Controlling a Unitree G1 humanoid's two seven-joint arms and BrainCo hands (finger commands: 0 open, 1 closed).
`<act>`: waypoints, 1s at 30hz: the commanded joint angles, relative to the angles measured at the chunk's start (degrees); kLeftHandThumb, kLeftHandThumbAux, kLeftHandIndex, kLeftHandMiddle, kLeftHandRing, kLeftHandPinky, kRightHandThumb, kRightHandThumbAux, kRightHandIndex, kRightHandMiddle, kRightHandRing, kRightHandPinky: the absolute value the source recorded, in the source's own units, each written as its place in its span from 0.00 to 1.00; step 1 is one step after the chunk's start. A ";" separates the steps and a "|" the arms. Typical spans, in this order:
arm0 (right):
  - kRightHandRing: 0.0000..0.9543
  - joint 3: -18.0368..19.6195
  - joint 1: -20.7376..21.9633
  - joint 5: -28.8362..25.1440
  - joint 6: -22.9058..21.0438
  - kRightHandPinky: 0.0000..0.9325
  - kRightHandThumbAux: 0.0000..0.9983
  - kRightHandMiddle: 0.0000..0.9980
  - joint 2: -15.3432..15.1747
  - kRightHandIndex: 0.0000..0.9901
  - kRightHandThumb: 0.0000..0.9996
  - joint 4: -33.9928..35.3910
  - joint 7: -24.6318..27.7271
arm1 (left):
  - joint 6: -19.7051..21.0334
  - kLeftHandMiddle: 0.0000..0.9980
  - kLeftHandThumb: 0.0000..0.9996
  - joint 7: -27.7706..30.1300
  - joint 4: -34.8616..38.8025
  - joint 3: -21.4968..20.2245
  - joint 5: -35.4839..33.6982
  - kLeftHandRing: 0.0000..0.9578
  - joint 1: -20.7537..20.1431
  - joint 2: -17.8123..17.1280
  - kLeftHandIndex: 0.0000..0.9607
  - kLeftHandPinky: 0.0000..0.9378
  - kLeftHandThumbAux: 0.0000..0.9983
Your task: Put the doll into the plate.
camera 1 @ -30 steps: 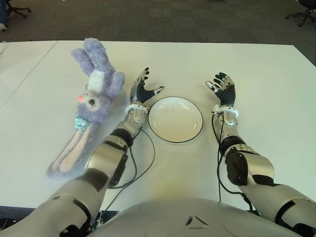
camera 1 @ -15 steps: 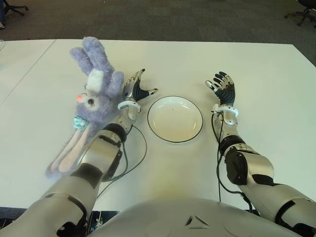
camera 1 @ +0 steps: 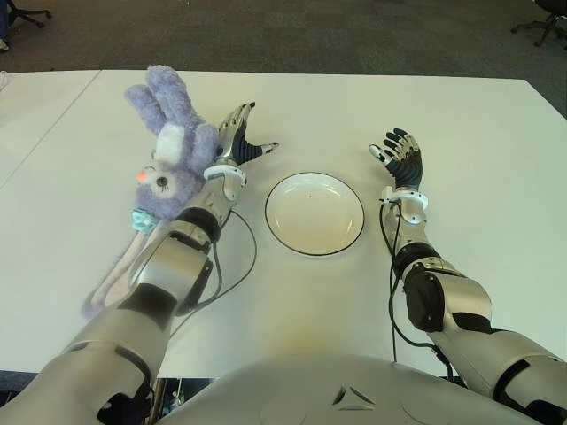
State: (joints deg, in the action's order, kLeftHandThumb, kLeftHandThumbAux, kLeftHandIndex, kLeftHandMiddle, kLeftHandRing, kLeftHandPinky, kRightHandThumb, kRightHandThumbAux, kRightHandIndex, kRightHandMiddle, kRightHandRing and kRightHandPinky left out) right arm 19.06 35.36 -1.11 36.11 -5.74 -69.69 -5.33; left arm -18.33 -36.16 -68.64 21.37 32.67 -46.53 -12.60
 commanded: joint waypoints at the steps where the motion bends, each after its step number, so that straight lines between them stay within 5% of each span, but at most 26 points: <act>1: 0.22 0.41 -12.77 -0.32 -10.41 0.21 0.82 0.24 4.38 0.20 0.03 -8.37 -0.12 | 2.66 0.08 0.03 -4.42 4.46 3.79 6.17 0.07 -1.40 -2.66 0.00 0.00 0.57; 16: 0.22 0.01 -12.52 0.18 -10.69 0.22 0.82 0.23 4.19 0.19 0.05 -8.43 -0.41 | 15.46 0.11 0.20 -3.80 20.77 7.17 15.30 0.07 -0.03 -4.42 0.01 0.00 0.54; 30: 0.23 -0.01 -12.46 0.37 -10.91 0.23 0.82 0.24 4.10 0.20 0.04 -8.42 -0.51 | 12.60 0.11 0.22 -1.51 18.14 8.35 13.96 0.08 -1.12 -1.78 0.01 0.00 0.50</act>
State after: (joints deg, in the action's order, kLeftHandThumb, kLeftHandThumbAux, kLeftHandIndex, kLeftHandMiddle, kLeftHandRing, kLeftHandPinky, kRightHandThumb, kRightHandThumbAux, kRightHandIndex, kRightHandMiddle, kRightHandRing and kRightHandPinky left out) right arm 18.96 35.37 -0.74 36.10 -5.79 -69.69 -5.35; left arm -4.50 -40.41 -48.52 28.24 46.45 -47.87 -15.78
